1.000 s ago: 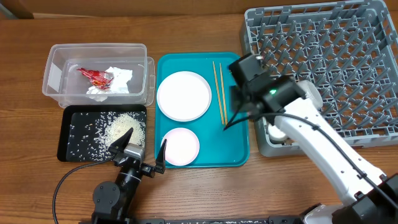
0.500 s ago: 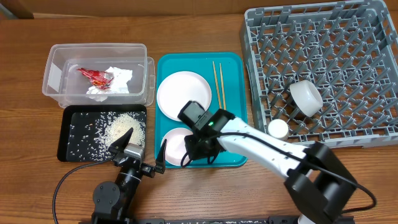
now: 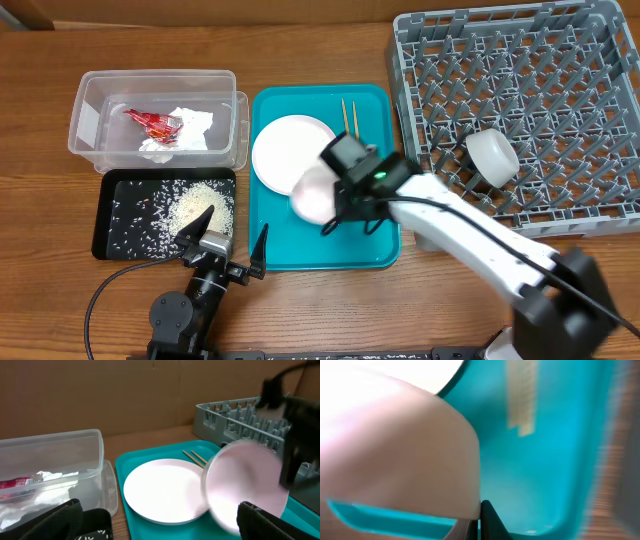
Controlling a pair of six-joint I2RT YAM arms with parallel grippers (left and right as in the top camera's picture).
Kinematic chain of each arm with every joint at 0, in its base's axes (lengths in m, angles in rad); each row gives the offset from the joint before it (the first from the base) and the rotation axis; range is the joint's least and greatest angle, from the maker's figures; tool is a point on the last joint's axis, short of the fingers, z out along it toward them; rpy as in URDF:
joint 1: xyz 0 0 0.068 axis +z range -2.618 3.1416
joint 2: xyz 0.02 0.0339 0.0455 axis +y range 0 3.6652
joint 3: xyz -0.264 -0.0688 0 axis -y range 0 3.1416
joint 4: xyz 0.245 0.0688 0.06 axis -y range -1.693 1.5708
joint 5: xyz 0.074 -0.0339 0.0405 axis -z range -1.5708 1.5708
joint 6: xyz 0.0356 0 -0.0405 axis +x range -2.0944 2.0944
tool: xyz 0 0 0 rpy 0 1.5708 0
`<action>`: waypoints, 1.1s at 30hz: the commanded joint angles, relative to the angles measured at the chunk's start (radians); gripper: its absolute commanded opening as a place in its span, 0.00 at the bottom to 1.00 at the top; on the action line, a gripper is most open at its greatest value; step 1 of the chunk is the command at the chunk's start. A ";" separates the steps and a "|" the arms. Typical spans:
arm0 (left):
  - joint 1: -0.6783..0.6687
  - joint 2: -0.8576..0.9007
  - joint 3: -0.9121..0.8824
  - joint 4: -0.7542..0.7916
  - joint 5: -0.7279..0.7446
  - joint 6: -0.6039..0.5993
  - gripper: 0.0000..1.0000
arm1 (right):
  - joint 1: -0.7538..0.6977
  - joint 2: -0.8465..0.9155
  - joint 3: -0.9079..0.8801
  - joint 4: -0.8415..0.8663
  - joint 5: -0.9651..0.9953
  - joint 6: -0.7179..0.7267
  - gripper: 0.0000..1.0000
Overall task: Sort waste into correct bins and load items into the dishwasher
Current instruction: 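Place the pink bowl into the grey dish rack with the right gripper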
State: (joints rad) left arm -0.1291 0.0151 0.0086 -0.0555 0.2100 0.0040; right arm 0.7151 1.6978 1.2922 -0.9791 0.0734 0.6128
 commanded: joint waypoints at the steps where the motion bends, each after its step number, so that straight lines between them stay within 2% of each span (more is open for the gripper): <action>1: 0.006 -0.011 -0.004 0.001 0.016 0.012 1.00 | -0.048 -0.095 0.036 -0.007 0.140 -0.031 0.04; 7: 0.006 -0.011 -0.004 0.001 0.016 0.012 1.00 | -0.042 -0.109 0.036 -0.036 0.077 -0.097 0.04; 11: 0.006 -0.011 -0.004 0.001 0.016 0.012 1.00 | -0.042 -0.110 0.036 -0.087 0.307 0.015 0.04; 13: 0.006 -0.011 -0.004 0.001 0.016 0.012 1.00 | -0.060 -0.113 0.039 -0.093 0.410 0.021 0.04; 16: 0.006 -0.011 -0.004 0.001 0.016 0.012 1.00 | -0.119 -0.125 0.039 -0.106 0.576 0.071 0.04; 20: 0.006 -0.011 -0.004 0.001 0.016 0.012 1.00 | -0.247 -0.145 0.040 -0.107 0.706 0.073 0.04; 26: 0.006 -0.011 -0.004 0.001 0.016 0.012 1.00 | -0.438 -0.150 0.052 -0.093 0.730 0.063 0.04; 33: 0.006 -0.011 -0.004 0.001 0.016 0.012 1.00 | -0.537 -0.150 0.057 -0.069 0.783 0.038 0.04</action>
State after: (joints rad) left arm -0.1291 0.0151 0.0086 -0.0555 0.2100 0.0036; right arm 0.2054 1.5753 1.3205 -1.0531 0.7891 0.6575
